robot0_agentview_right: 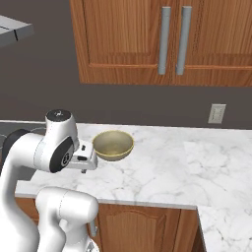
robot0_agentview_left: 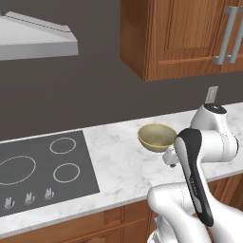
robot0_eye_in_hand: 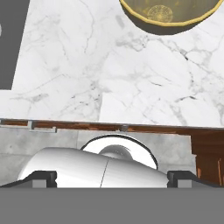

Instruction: Pick the cup and bowl from the counter and place them on the counter next to the sink.

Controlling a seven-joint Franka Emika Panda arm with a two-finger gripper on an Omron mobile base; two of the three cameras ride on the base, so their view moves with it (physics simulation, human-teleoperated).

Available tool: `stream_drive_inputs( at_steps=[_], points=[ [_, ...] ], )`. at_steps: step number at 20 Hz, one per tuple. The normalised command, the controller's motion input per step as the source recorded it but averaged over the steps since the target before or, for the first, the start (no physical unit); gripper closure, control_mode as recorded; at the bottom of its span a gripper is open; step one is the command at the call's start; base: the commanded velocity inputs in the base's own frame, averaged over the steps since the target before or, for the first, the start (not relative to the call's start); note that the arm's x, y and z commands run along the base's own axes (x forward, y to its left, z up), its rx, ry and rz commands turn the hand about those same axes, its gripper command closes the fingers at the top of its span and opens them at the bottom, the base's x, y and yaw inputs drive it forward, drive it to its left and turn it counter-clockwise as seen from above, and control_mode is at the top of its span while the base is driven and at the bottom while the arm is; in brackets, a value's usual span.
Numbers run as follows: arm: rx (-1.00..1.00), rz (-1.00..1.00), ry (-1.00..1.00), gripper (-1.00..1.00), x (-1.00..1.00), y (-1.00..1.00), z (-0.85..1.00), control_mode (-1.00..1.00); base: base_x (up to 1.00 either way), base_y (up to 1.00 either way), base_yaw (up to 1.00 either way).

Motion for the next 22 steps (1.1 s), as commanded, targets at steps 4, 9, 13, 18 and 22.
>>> stream_drive_inputs(
  at_steps=[4, 9, 13, 18, 22],
  points=[
    [0.02, 0.00, 0.00, -1.00, 0.00, -0.16, 0.00, -1.00, 0.00, 0.00, 0.00],
    [0.00, -0.01, 0.07, -1.00, 0.41, -0.63, 0.09, -1.00, 0.00, 0.00, 0.00],
    [0.00, -0.02, 0.12, -1.00, 0.48, -0.71, 0.28, -1.00, 0.00, 0.00, 0.00],
    [0.01, 0.00, 0.07, -1.00, 0.43, -0.39, 0.07, -1.00, 0.00, 0.00, 0.00],
    [0.10, -0.01, 0.00, -1.00, 0.43, -0.19, -0.16, -1.00, 0.00, 0.00, 0.00]
  ],
)
